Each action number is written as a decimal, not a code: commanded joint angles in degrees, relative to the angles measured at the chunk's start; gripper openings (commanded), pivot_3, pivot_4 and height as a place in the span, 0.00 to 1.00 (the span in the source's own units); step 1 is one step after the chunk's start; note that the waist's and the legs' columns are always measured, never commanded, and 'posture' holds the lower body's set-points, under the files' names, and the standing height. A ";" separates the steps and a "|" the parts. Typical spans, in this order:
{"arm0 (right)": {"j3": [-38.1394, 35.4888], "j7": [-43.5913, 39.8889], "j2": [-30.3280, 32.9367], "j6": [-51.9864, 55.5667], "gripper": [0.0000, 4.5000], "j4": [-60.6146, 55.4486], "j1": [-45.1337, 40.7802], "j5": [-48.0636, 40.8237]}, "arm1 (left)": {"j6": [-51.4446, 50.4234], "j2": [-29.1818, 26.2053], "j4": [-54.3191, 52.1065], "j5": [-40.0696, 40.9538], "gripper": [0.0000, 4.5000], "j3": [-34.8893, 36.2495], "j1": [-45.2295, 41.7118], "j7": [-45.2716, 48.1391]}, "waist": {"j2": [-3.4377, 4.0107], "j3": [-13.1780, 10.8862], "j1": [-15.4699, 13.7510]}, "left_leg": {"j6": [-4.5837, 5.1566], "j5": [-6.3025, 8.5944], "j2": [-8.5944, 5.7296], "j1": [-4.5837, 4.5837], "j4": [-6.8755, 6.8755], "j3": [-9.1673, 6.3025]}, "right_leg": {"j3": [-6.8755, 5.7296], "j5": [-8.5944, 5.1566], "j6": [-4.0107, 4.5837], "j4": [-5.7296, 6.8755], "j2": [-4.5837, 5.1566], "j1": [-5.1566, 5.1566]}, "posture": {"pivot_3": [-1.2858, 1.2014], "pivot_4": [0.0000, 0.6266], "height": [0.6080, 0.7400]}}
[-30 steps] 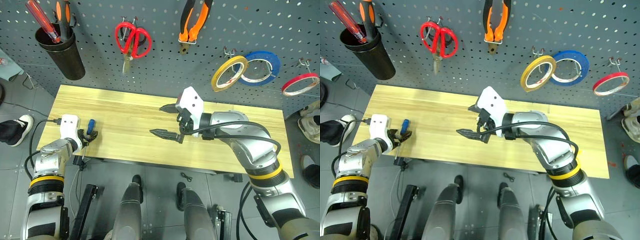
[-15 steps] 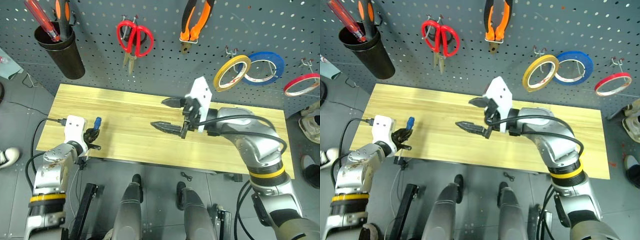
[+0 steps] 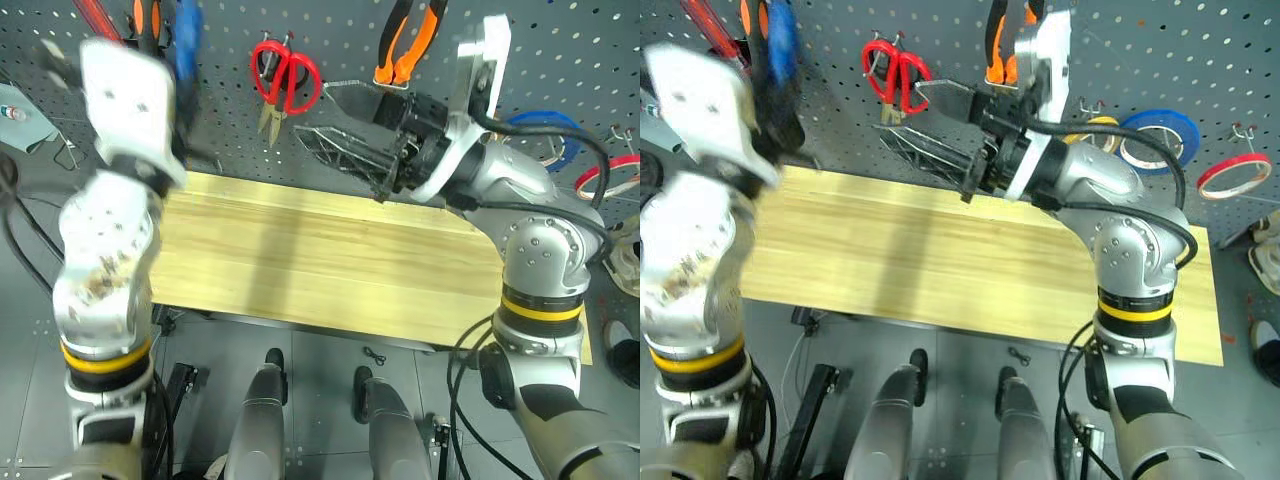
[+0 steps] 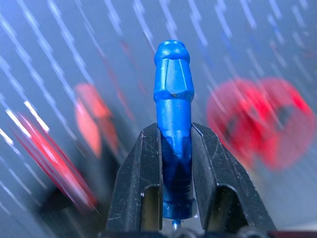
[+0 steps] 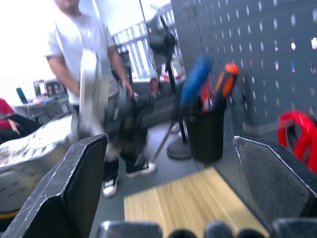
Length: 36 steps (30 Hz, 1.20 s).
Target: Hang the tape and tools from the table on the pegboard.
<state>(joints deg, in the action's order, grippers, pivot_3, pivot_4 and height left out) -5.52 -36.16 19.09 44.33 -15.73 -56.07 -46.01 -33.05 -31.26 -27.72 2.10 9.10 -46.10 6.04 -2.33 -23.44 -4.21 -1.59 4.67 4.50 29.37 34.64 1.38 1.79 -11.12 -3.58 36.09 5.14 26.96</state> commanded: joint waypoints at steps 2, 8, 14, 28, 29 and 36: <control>-2.42 2.53 -0.97 -1.64 1.00 0.25 -3.01 -1.65 | 8.87 -0.11 11.42 -2.64 0.08 1.76 -9.07 -3.08 | -0.05 0.14 -0.22 | 0.00 0.00 0.00 0.03 -0.04 -0.01 | -0.07 0.00 0.00 0.03 -0.01 0.03 | 0.59 0.51 1.00; -2.10 3.59 -1.44 -2.61 1.00 1.75 -4.56 -0.77 | 22.65 1.98 29.75 -1.66 0.08 0.98 -18.17 -1.77 | -0.08 0.16 -0.58 | 0.00 -0.02 -0.01 0.17 0.07 -0.03 | -0.16 0.04 -0.02 0.03 0.04 0.06 | 0.59 0.52 1.00; -1.17 4.04 -0.60 -3.36 1.00 1.62 -3.20 1.34 | 30.36 3.40 40.30 -2.69 0.08 2.64 -21.37 -5.84 | -0.08 0.18 -0.58 | -0.01 -0.04 -0.01 0.19 0.08 -0.04 | -0.19 0.05 -0.01 0.10 0.03 0.08 | 0.57 0.52 1.00; -0.45 3.50 1.50 -3.47 1.00 1.57 -0.97 2.98 | 27.14 5.98 39.43 1.01 0.67 4.68 -17.24 -6.41 | -0.11 0.19 -0.68 | -0.09 -0.19 -0.01 0.23 0.16 -0.15 | -0.30 0.10 0.02 0.27 0.03 0.10 | 0.57 0.53 1.00; -0.40 3.46 1.49 -3.47 1.00 1.57 -0.88 3.09 | 26.94 5.99 39.04 1.20 0.76 4.73 -17.05 -6.29 | -0.11 0.19 -0.68 | -0.08 -0.19 -0.01 0.23 0.17 -0.15 | -0.31 0.10 0.03 0.27 0.04 0.10 | 0.57 0.53 1.00; 0.31 2.55 2.63 -3.42 1.00 0.04 1.45 3.93 | 21.86 5.66 28.45 4.34 0.99 5.07 -11.92 -3.58 | -0.11 0.21 -0.64 | -0.09 -0.23 -0.01 0.20 0.19 -0.19 | -0.31 0.11 0.03 0.72 0.04 0.08 | 0.57 0.53 1.00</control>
<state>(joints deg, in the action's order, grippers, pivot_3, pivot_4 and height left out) -4.88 -32.68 20.95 42.27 -12.44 -54.69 -41.80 -10.13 -24.85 5.85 5.07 13.52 -58.29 1.31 -2.45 -23.23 -4.85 -1.69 4.43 4.49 29.58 34.83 1.18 1.47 -11.02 -3.55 36.81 5.18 27.05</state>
